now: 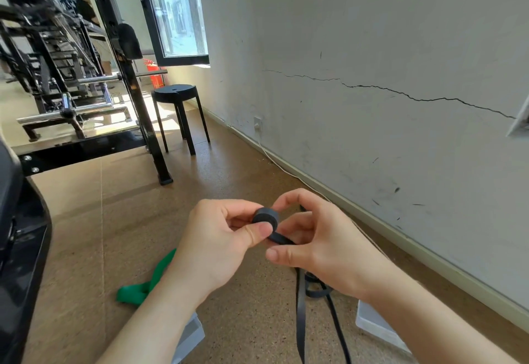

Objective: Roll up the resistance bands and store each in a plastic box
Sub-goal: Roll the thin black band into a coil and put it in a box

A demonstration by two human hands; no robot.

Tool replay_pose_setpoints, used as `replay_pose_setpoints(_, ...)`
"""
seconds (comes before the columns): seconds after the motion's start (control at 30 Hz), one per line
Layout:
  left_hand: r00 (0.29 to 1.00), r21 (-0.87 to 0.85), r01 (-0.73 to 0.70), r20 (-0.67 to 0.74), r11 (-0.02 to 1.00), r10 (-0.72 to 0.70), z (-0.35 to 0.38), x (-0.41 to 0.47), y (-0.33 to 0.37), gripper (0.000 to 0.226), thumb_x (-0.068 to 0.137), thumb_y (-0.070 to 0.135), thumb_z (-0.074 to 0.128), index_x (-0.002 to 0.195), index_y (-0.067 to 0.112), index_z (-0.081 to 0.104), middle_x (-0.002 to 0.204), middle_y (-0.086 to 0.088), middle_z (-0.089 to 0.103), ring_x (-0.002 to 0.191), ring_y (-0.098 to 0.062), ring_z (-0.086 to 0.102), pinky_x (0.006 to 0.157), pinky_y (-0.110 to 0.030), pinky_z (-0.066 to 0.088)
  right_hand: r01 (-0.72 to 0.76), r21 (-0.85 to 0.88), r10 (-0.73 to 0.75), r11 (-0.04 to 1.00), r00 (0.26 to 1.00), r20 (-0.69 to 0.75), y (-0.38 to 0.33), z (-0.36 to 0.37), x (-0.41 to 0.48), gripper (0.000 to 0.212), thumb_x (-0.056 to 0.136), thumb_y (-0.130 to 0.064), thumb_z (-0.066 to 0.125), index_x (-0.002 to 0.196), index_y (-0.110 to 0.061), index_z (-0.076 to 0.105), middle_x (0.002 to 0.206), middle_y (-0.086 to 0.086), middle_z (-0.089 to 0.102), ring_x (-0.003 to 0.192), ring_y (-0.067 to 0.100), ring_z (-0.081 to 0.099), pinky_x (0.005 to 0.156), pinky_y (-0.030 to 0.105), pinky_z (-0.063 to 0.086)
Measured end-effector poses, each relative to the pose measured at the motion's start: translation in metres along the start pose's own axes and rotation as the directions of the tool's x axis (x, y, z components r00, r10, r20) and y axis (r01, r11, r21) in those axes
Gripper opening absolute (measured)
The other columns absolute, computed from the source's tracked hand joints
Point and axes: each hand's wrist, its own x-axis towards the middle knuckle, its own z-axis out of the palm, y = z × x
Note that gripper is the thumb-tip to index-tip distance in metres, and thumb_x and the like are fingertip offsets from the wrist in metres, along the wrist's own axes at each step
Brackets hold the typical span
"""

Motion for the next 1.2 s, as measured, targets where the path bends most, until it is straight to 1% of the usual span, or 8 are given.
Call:
replay_pose_setpoints(0.1,0.996,0.019,0.014,-0.088,1.0,-0.012,-0.002,0.003,-0.003,0.025,0.075,0.005,0.077,0.078,0.03,0.076,0.076,0.008,0.075,0.078,-0.013,0.071,0.079,-0.035,0.057,0.048,-0.115,-0.064,0.992,0.988,-0.138,-0.001,0.0,-0.001,0.036,0.078,-0.019,0.08,0.1,-0.032,0.055,0.084,-0.006,0.076,0.073,0.012,0.07,0.076,0.035,0.058)
replay_pose_setpoints(0.4,0.997,0.377,-0.064,-0.007,0.924,0.073,0.002,-0.002,0.009,0.024,0.077,0.019,0.077,0.077,0.042,0.074,0.066,0.02,0.07,0.069,-0.001,0.065,0.068,-0.03,0.056,0.132,-0.276,-0.178,0.952,0.973,-0.15,-0.001,0.0,-0.002,0.031,0.077,-0.014,0.081,0.1,-0.027,0.065,0.084,-0.016,0.073,0.079,-0.008,0.065,0.072,0.008,0.048)
replay_pose_setpoints(0.6,0.995,0.516,-0.065,0.096,0.854,0.018,0.002,-0.001,0.012,0.02,0.083,0.027,0.071,0.091,0.045,0.072,0.073,0.012,0.069,0.07,-0.004,0.059,0.066,-0.028,0.051,0.16,-0.243,-0.2,0.957,0.968,-0.15,0.005,0.003,0.001,0.024,0.075,-0.016,0.082,0.095,-0.024,0.073,0.085,-0.013,0.074,0.082,-0.002,0.068,0.075,0.016,0.054)
replay_pose_setpoints(0.77,0.985,0.368,-0.023,0.167,0.93,-0.042,-0.003,0.002,0.006,0.038,0.088,0.017,0.067,0.099,0.053,0.066,0.09,0.019,0.069,0.084,0.003,0.061,0.08,-0.02,0.05,0.073,0.051,-0.063,0.996,0.985,-0.162,0.004,0.002,0.003,0.02,0.073,-0.004,0.082,0.086,-0.014,0.071,0.079,0.002,0.075,0.072,0.012,0.071,0.069,0.021,0.056)
replay_pose_setpoints(0.83,0.991,0.065,0.058,0.119,0.996,-0.065,-0.001,0.001,0.002,0.04,0.084,0.008,0.07,0.109,0.04,0.068,0.098,0.004,0.071,0.089,-0.008,0.065,0.081,-0.019,0.053,0.061,0.279,-0.004,0.958,0.98,-0.2,0.003,-0.001,0.005,0.019,0.072,0.002,0.08,0.084,-0.009,0.07,0.073,0.006,0.073,0.066,0.015,0.069,0.064,0.021,0.054)
replay_pose_setpoints(0.97,0.995,-0.395,0.096,0.062,0.914,-0.077,0.008,-0.002,0.006,0.035,0.067,0.019,0.074,0.101,0.016,0.064,0.091,-0.008,0.075,0.089,-0.022,0.071,0.085,-0.035,0.054,0.064,0.567,0.067,0.821,0.976,-0.208,0.0,0.002,0.004,0.023,0.064,-0.003,0.08,0.084,-0.007,0.068,0.072,0.009,0.07,0.064,0.014,0.065,0.06,0.022,0.05)
replay_pose_setpoints(1.07,0.996,-0.41,0.031,-0.068,0.911,-0.064,0.01,-0.004,0.008,0.024,0.069,0.01,0.075,0.092,0.011,0.066,0.082,-0.008,0.076,0.079,-0.021,0.072,0.077,-0.033,0.055,0.07,0.559,0.057,0.826,0.977,-0.206,-0.003,0.005,0.002,0.025,0.064,-0.007,0.08,0.085,-0.008,0.067,0.074,0.01,0.07,0.066,0.015,0.065,0.061,0.024,0.05)
replay_pose_setpoints(1.2,0.989,-0.302,-0.045,-0.15,0.952,-0.001,0.005,-0.003,0.009,0.022,0.072,-0.003,0.074,0.086,0.014,0.071,0.077,-0.005,0.076,0.075,-0.019,0.073,0.07,-0.03,0.058,0.037,0.342,-0.009,0.939,0.996,-0.085,-0.008,-0.005,0.0,0.03,0.071,-0.003,0.08,0.096,-0.014,0.066,0.081,0.004,0.074,0.065,0.01,0.067,0.06,0.017,0.051)
